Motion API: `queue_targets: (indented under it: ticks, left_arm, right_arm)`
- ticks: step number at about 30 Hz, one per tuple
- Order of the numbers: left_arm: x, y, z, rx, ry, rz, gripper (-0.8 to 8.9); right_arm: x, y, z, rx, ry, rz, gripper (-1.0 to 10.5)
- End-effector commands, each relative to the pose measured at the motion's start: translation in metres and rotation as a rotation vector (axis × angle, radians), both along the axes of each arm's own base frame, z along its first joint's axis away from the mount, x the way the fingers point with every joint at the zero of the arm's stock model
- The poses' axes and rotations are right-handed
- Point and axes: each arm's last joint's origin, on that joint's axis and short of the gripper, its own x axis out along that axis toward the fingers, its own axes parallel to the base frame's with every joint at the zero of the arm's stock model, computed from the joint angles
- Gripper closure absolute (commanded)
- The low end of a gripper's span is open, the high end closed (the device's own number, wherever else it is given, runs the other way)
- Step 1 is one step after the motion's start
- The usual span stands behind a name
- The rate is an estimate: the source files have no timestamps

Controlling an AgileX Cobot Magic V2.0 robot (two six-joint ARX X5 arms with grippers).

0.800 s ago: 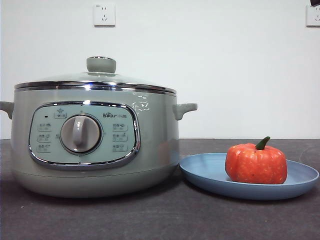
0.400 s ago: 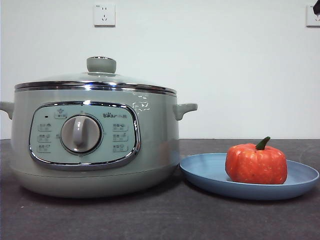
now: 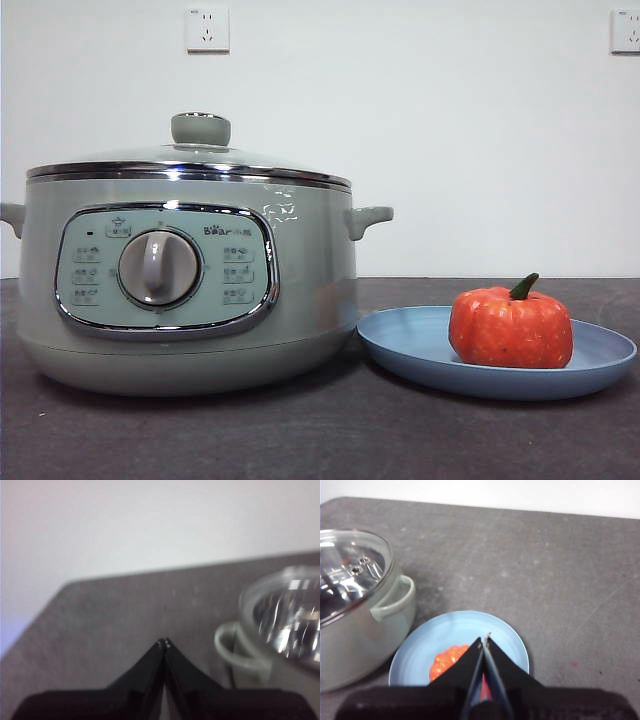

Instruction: Take the pumpkin out from the steamer,put the pumpkin in the blue plate,close the lid

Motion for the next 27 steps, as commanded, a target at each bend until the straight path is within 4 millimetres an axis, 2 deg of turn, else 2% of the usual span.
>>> queue_targets:
  ticks: [1, 6, 9, 16, 27]
  left_arm:
    - [0.009, 0.0, -0.028, 0.002, 0.031, 0.001, 8.17]
    - [0.015, 0.0, -0.06, -0.032, 0.076, -0.006, 8.17]
    - [0.015, 0.0, -0.07, -0.051, 0.101, -0.004, 8.17]
    - [0.014, -0.001, -0.078, -0.069, 0.173, -0.005, 8.17]
    - [0.014, -0.001, -0.078, -0.076, 0.173, -0.025, 8.17]
  right_arm:
    - [0.0, 0.0, -0.003, 0.003, 0.014, -0.007, 9.5]
    - [-0.001, 0.0, -0.003, -0.001, 0.02, -0.007, 9.5]
    - [0.0, 0.0, -0.003, -0.001, 0.02, -0.007, 9.5]
    - [-0.001, 0.0, -0.003, -0.001, 0.02, -0.007, 9.5]
    - [-0.001, 0.0, -0.004, -0.003, 0.024, -0.007, 9.5]
